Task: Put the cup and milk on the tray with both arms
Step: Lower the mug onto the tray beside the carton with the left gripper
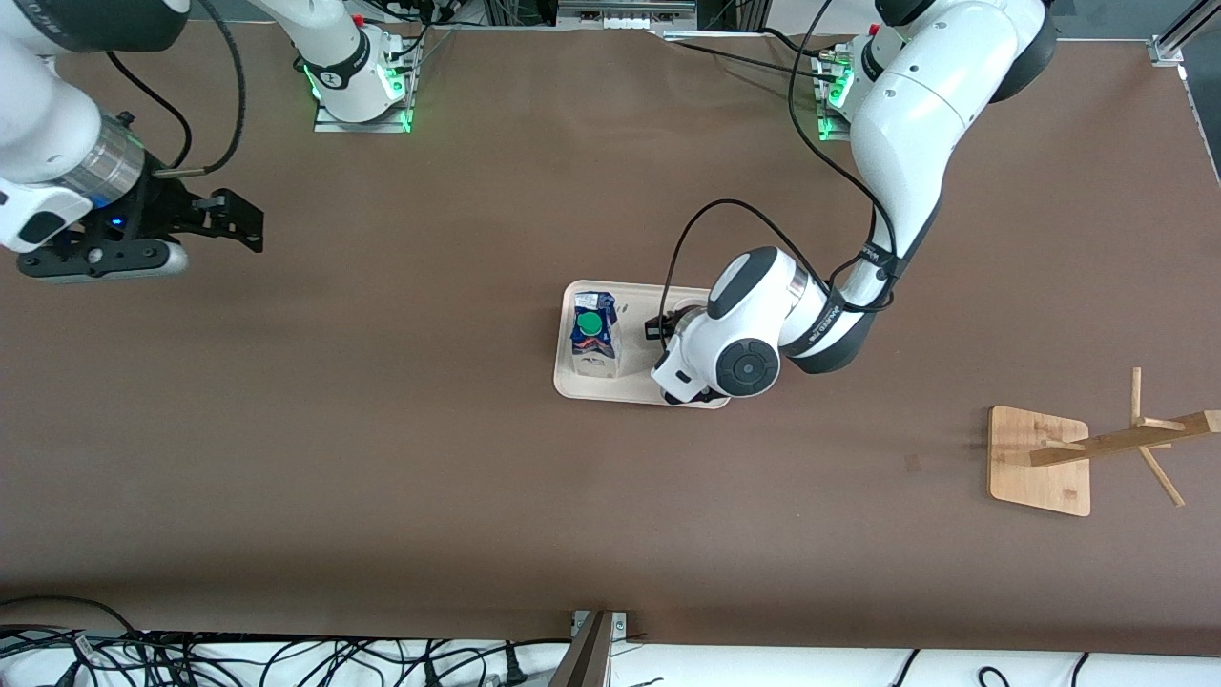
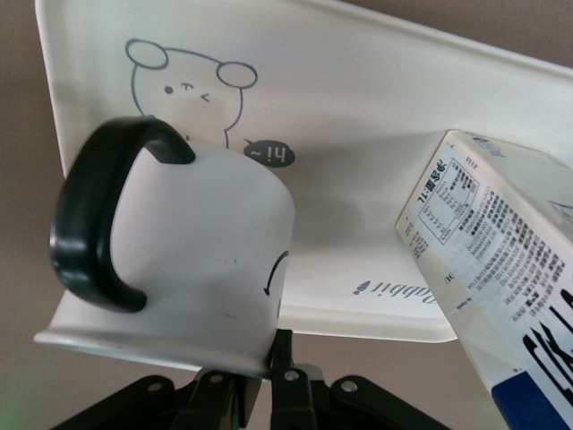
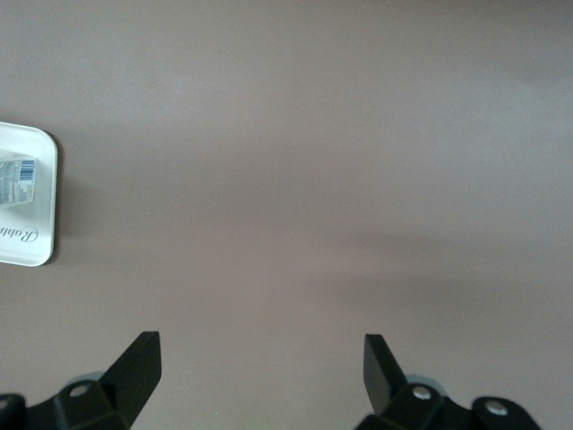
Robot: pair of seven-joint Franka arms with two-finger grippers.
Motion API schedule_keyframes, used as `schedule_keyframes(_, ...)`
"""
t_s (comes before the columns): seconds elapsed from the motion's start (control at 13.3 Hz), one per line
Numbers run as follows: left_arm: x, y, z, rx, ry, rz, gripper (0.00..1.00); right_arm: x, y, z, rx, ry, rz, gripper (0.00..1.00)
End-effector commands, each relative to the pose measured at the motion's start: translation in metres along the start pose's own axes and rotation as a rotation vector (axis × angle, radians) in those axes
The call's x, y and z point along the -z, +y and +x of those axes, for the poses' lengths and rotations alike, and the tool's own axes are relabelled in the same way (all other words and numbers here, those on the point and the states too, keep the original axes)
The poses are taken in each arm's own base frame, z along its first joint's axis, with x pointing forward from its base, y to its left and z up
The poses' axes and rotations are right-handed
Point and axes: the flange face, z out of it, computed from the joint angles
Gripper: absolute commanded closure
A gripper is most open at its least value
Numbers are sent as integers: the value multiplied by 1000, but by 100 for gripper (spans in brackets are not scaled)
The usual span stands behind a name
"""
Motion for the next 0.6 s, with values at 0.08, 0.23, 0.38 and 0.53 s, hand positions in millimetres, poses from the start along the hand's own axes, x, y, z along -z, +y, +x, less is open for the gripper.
schedule_keyframes(0.08,-1,2,-2,15,-4,13,0,2,9,-8,-16,-13,47,0)
schedule_keyframes(0.23,7,-2,-5,20,-6,26,0,2,9,-8,-13,-13,47,0)
schedule_keyframes(0.38,21,-10,-3,26,3,29,0,1,9,-7,-10,-9,47,0)
schedule_keyframes(0.53,53,-26,-3,41,23,11,0,4,10,-6,-8,7,48,0)
